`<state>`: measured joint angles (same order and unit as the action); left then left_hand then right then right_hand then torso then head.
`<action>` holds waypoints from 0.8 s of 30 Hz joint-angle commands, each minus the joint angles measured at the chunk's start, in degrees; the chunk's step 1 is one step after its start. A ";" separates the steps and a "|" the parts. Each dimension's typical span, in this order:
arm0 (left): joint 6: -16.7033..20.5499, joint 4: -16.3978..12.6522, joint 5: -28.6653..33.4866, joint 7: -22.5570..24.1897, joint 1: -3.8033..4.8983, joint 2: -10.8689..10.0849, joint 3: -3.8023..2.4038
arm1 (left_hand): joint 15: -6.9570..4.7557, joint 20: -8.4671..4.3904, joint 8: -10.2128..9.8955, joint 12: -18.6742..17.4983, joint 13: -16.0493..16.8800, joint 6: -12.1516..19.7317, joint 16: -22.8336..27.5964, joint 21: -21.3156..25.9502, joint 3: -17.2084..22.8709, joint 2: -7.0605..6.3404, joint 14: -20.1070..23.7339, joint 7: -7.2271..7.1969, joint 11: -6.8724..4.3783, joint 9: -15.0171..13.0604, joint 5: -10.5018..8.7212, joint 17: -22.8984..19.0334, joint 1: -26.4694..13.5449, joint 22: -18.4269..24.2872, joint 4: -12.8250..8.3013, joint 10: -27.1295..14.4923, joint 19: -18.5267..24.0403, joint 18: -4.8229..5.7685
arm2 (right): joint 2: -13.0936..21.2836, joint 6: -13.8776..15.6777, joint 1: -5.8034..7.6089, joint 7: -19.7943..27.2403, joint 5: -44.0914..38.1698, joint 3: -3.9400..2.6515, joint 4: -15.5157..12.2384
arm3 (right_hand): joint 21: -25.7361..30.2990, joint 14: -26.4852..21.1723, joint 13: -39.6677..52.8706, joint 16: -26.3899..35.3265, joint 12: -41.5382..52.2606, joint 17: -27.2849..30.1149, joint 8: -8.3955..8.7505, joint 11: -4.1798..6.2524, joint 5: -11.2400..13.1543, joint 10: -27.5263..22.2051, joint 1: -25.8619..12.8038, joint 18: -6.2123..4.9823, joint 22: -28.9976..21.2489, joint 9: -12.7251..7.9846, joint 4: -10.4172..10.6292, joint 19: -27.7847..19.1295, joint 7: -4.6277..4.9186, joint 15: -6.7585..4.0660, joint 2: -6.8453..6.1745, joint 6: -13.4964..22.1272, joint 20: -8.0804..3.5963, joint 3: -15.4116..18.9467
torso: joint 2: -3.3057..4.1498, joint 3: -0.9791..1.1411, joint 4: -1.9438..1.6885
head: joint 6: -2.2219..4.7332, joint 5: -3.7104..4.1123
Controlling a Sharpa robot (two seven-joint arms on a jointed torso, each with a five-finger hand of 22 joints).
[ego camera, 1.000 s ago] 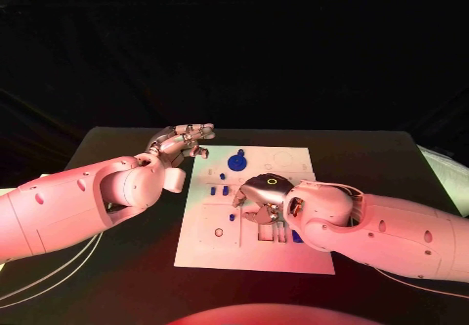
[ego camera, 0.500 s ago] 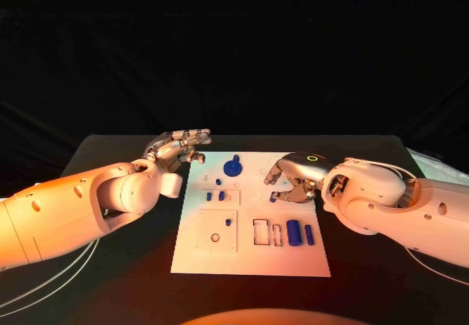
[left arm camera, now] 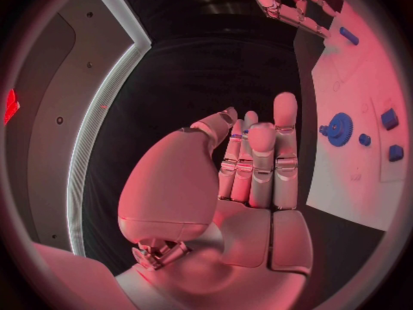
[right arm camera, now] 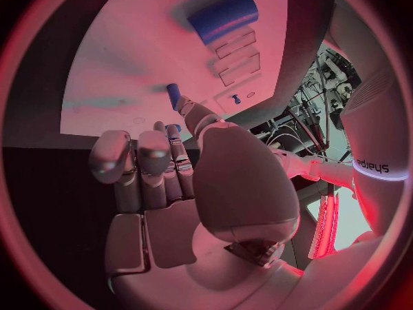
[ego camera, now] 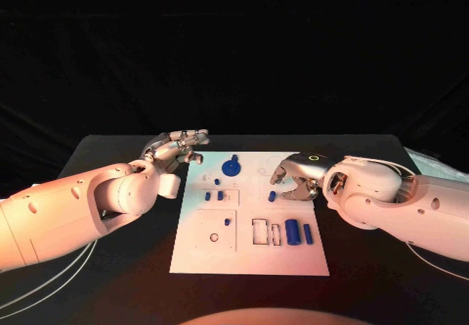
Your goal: Assemble the parts on the task board
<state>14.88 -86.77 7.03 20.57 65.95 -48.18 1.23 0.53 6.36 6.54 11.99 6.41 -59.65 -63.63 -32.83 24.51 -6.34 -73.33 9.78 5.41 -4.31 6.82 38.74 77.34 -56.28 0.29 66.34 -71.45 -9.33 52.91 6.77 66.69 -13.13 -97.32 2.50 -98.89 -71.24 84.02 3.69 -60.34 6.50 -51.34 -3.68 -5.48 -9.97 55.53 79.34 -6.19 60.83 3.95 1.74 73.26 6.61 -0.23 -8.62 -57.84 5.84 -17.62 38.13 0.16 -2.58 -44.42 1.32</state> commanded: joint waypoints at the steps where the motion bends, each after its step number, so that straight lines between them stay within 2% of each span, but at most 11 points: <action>1: -1.08 -0.05 -0.21 0.19 -0.04 0.08 -0.03 | 0.09 -0.02 0.27 0.27 0.07 0.32 0.24 0.24 -0.12 0.00 0.37 0.12 0.01 0.10 0.23 -0.09 0.41 0.05 -0.26 -0.47 0.05 -0.73 | -1.20 -2.65 -0.33 0.26 -1.00 0.08 0.91 | 0.25 0.09 0.11 0.10 0.74 -0.02 -0.06 0.11 -0.02 0.77 0.84 -0.18 -0.01 0.06 -0.01 0.12 -0.09 -0.02 0.52 -0.46 -0.18 0.39 | 0.05 -0.02 -0.18 | -0.16 0.09; 12: -0.87 -0.10 -0.68 -0.02 -0.05 0.07 -0.03 | 0.09 -0.02 0.28 0.33 0.08 0.34 0.22 0.20 -0.12 0.03 0.37 0.12 0.00 0.10 0.26 -0.10 0.50 0.03 -0.32 -0.51 0.01 -0.72 | -4.49 -2.50 -1.23 0.43 -0.76 0.32 3.83 | 0.03 0.21 0.07 -0.30 2.55 -0.33 -0.09 0.24 0.56 4.54 1.42 -0.10 0.36 0.09 0.52 0.53 0.50 0.35 2.42 -1.05 0.19 -0.90 | 0.12 -0.02 -0.45 | -0.45 -0.03; 17: -0.91 -0.06 -0.74 -0.06 -0.05 0.05 -0.03 | 0.09 -0.02 0.28 0.33 0.08 0.34 0.22 0.20 -0.12 0.03 0.37 0.12 0.00 0.10 0.26 -0.10 0.50 0.03 -0.32 -0.51 0.01 -0.72 | -4.93 -2.48 -1.43 0.29 -0.82 0.34 4.27 | -1.60 0.79 0.12 -2.32 3.55 -2.56 -0.70 0.99 1.30 8.16 2.26 0.33 2.68 0.41 0.39 1.91 1.07 -0.16 3.21 -2.99 -0.07 -2.92 | 0.05 -0.03 -0.43 | -0.67 -0.06; 20: -0.95 -0.05 -0.75 -0.08 -0.05 0.03 -0.03 | 0.09 -0.02 0.28 0.33 0.08 0.34 0.22 0.20 -0.12 0.03 0.37 0.12 0.00 0.10 0.26 -0.10 0.50 0.03 -0.32 -0.51 0.01 -0.72 | -4.94 -2.35 -1.48 -0.13 -1.36 0.34 4.41 | -2.62 1.11 0.22 -3.52 3.93 -3.83 -1.39 1.39 1.63 10.27 2.67 0.61 4.09 0.74 0.16 2.71 0.97 -0.46 3.59 -4.79 -0.37 -4.04 | 0.03 -0.03 -0.45 | -0.77 -0.08; 24: -0.99 -0.02 -0.76 -0.15 -0.06 -0.02 -0.03 | 0.09 -0.02 0.28 0.33 0.08 0.34 0.22 0.20 -0.12 0.03 0.37 0.12 0.00 0.10 0.26 -0.10 0.50 0.03 -0.32 -0.51 0.01 -0.72 | -4.80 -2.05 -1.51 -0.68 -2.32 0.35 4.51 | -3.06 1.20 0.18 -4.01 3.78 -4.32 -1.50 1.53 1.74 10.91 2.66 0.74 4.69 0.81 0.07 3.03 0.91 -0.56 3.50 -5.32 -0.50 -4.51 | 0.02 0.00 -0.44 | -0.84 -0.09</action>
<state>14.86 -86.75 6.64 20.29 65.90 -48.24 1.23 0.53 6.36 6.54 11.99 6.40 -59.65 -63.63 -32.83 24.51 -6.34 -73.33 9.78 5.41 -4.31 6.82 38.70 77.34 -56.28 0.29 66.34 -71.45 -9.33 48.07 5.25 65.33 -13.14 -97.99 2.76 -94.45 -73.90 84.02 3.68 -64.09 10.15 -55.61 -4.86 -4.45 -8.41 65.62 81.67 -6.18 65.46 4.69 1.76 75.96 7.51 -0.22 -5.64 -62.70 5.42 -21.77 38.17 0.13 -3.01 -45.23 1.23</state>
